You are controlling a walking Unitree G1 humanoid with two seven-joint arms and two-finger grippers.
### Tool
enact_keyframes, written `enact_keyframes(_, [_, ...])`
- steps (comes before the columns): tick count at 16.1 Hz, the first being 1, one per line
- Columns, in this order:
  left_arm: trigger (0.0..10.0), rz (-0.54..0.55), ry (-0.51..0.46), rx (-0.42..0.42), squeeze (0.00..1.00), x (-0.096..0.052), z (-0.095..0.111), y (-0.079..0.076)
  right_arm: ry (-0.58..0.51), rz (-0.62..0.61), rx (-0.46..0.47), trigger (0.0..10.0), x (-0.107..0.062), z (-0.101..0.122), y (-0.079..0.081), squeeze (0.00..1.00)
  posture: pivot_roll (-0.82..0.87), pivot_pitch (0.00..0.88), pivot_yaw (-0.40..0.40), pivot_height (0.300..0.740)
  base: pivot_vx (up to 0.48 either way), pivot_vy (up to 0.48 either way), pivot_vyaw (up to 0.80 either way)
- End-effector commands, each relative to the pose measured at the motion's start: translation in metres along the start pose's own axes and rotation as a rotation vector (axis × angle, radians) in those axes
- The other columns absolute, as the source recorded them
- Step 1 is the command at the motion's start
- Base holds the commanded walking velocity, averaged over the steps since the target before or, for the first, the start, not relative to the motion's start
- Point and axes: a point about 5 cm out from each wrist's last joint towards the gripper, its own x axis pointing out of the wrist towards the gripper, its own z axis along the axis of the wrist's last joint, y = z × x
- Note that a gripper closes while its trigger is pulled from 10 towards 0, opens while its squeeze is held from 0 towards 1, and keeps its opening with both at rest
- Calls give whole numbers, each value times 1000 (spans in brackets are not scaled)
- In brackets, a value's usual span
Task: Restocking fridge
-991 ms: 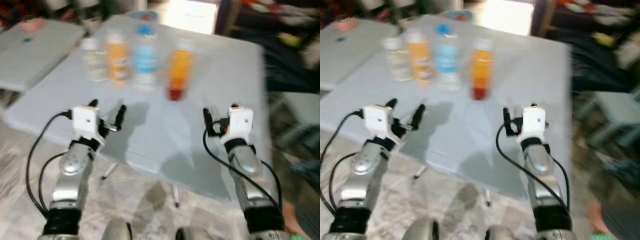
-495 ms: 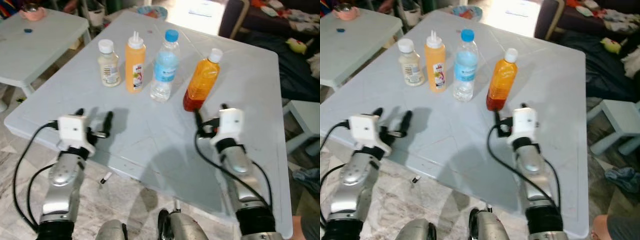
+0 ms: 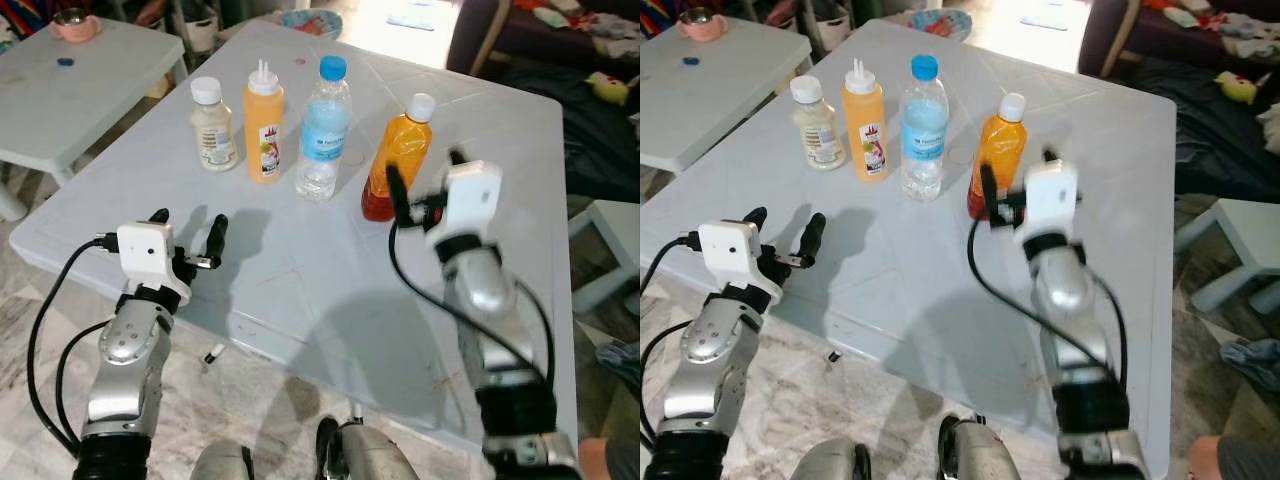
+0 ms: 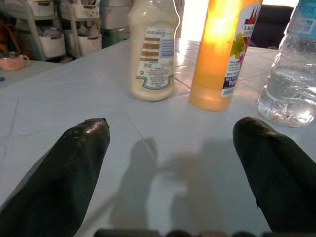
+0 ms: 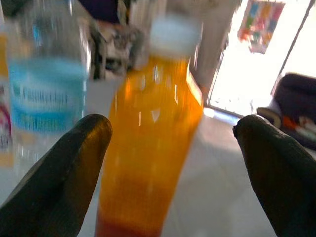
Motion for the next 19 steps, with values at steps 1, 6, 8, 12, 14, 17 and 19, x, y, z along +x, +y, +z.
enact_keyframes(1, [10000, -10, 12, 6, 0, -1, -2, -3, -12, -13, -1, 10000, 1, 6, -6, 0, -32, 121, -57, 740, 0, 0, 0])
enact_keyframes(6, [10000, -8, 12, 10, 0, -2, -2, -2, -81, 24, 11, 10000, 10, 30, 4, 0, -28, 124, -62, 740, 0, 0, 0])
enact_keyframes(8, [10000, -12, 17, 14, 0, -1, -3, -3, -79, 34, 26, 10000, 16, 32, 3, 0, -28, 125, -60, 740, 0, 0, 0])
enact_keyframes(12, [10000, -29, 32, 20, 0, -3, -6, -8, -63, 68, 48, 10000, 40, 30, -5, 0, -15, 132, -58, 740, 0, 0, 0])
enact_keyframes(14, [10000, -23, 37, 22, 0, -4, -7, -8, -56, 76, 43, 6980, 45, 30, -5, 0, -15, 132, -58, 740, 0, 0, 0])
enact_keyframes(17, [10000, -19, 40, 26, 0, -5, -7, -7, -29, 81, 64, 1922, 54, 29, -6, 0, -5, 137, -61, 740, 0, 0, 0])
enact_keyframes(19, [10000, -19, 43, 29, 0, -5, -7, -7, -21, 90, 62, 1529, 59, 29, -6, 0, -5, 138, -60, 740, 0, 0, 0])
